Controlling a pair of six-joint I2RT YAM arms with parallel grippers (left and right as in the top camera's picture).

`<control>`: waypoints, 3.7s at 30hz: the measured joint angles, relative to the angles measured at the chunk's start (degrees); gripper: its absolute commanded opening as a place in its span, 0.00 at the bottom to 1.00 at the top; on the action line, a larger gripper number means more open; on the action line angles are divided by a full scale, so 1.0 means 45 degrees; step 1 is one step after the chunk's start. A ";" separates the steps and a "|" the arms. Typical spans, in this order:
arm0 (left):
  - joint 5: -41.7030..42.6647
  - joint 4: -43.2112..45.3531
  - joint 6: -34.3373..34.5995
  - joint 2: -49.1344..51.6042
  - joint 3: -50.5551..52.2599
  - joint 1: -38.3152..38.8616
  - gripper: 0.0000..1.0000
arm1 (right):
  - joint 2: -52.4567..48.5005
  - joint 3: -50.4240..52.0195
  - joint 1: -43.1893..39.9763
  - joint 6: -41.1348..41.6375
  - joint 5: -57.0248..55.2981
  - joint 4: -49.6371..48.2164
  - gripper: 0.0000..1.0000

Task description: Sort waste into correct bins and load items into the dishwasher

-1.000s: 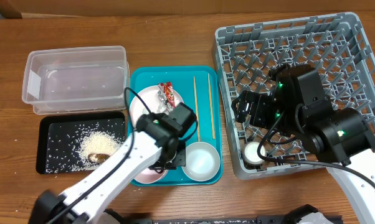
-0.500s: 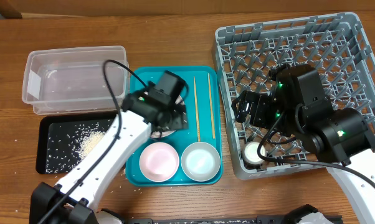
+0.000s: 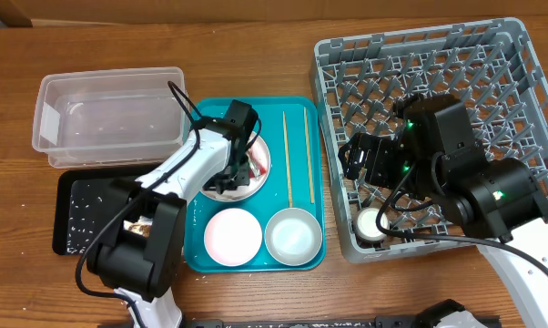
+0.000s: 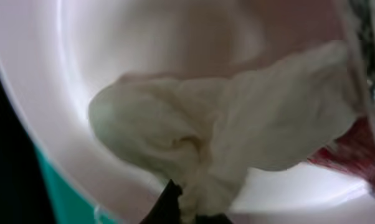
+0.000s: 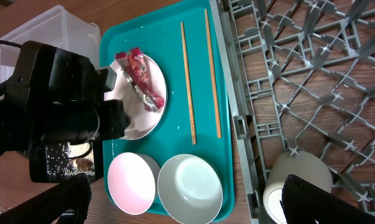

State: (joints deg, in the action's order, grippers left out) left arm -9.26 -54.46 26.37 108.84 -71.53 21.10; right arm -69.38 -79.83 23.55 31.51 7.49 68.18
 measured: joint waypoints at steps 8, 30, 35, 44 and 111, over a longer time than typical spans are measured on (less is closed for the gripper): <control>-0.0510 -0.3735 -0.0005 -0.0971 -0.5294 -0.0821 0.04 | 0.0000 0.0000 0.0000 0.0000 0.0005 0.0010 1.00; 0.1137 -0.0976 0.0529 0.0500 -0.3934 0.0039 0.65 | -0.0398 0.0000 0.0000 -0.0005 0.0000 0.0335 1.00; 0.1690 -0.1350 0.1914 0.2288 -0.3468 -0.0214 0.44 | -0.0525 0.0000 0.0005 0.0000 0.0010 0.0340 1.00; 0.2123 -0.3837 0.2346 0.2288 -0.6450 -0.1248 0.04 | -0.0529 0.0000 0.0005 -0.0015 0.0000 0.0369 1.00; 0.1588 -0.9418 -0.0913 -0.6751 -1.0593 -0.5265 1.00 | 0.9899 1.0705 -0.2817 -0.6577 0.0296 -1.1735 1.00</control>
State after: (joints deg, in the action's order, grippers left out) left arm -2.11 -96.84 22.26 78.46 -119.20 -2.59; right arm -24.84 -31.66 10.87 1.91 8.82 15.38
